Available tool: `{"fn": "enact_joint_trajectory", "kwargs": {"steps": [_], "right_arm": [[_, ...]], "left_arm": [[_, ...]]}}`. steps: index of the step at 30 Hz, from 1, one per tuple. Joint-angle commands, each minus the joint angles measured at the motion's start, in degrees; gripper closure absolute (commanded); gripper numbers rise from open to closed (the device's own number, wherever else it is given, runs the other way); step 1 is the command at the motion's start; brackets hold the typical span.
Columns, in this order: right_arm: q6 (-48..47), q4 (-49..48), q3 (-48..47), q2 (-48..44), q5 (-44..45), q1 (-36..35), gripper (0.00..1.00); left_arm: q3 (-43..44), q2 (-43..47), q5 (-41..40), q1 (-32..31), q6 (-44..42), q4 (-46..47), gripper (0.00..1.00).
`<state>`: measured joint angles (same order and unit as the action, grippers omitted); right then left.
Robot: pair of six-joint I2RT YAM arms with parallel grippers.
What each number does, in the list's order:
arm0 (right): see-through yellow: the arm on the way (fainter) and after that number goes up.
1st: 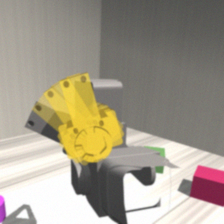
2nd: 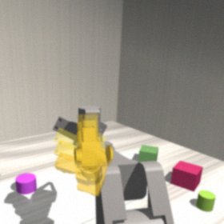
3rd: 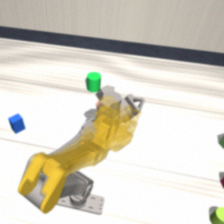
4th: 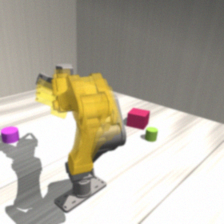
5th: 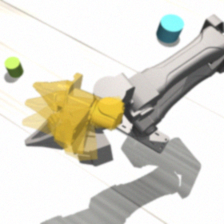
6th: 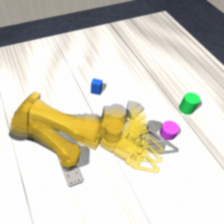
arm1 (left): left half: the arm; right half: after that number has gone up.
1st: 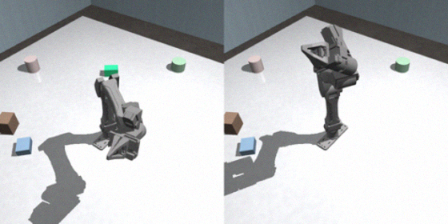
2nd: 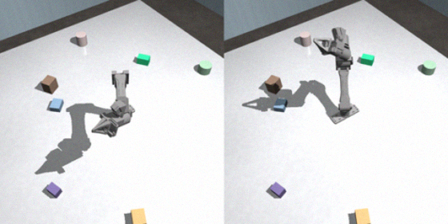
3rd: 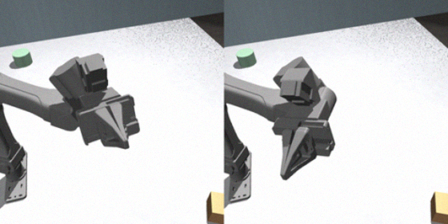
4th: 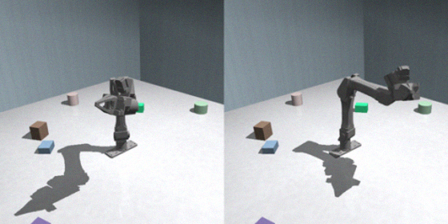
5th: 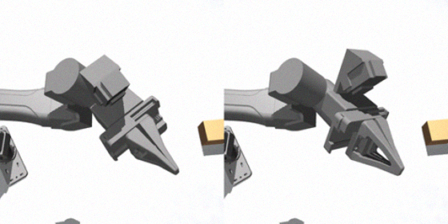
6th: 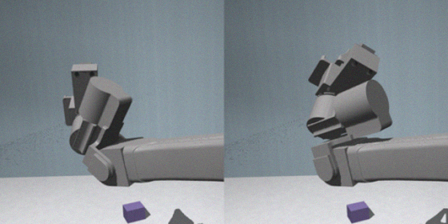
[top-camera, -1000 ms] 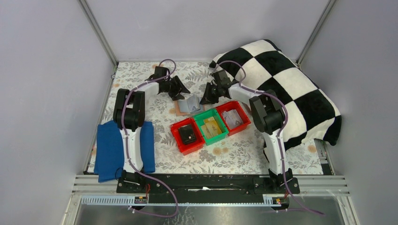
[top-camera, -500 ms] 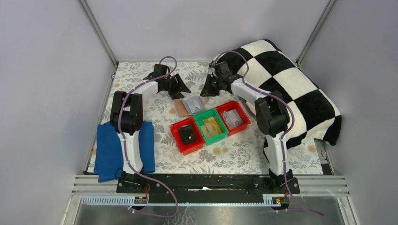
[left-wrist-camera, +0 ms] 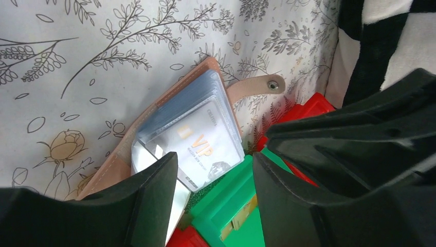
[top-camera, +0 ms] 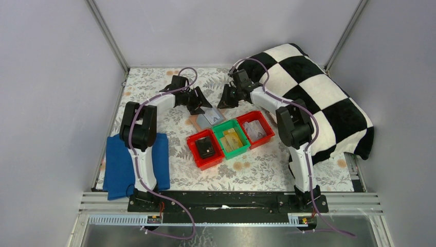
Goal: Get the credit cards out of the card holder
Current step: Remove the credit card from the card holder.
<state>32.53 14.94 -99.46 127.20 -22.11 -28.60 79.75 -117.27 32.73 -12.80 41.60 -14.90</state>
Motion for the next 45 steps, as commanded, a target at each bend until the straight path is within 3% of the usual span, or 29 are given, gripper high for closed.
{"fn": "enact_joint_trajectory", "kwargs": {"steps": [1,7,20,27,32,45], "right_arm": [[-2.9,2.7,-2.8,1.3,1.2,-0.5,0.76],[-4.2,4.0,-2.1,2.2,3.2,-0.5,0.71],[-4.2,4.0,-0.8,4.8,4.0,-0.5,0.7],[-2.9,2.8,0.3,5.0,2.7,-0.5,0.71],[-1.7,1.8,2.0,4.6,2.0,-0.6,0.71],[4.0,-4.5,6.9,2.9,-2.6,-1.8,0.73]], "left_arm": [[0.6,5.3,0.5,0.1,-0.7,1.6,0.4],[-1.3,5.9,2.0,-0.3,-0.1,1.4,0.4],[-2.2,11.2,0.5,-3.6,-1.1,1.4,0.34],[-1.7,6.5,-1.7,-3.2,-3.1,-3.7,0.37],[-2.3,3.5,0.8,0.7,-3.2,-2.4,0.4],[4.6,-3.3,-0.6,2.8,-6.2,-5.7,0.44]]}}
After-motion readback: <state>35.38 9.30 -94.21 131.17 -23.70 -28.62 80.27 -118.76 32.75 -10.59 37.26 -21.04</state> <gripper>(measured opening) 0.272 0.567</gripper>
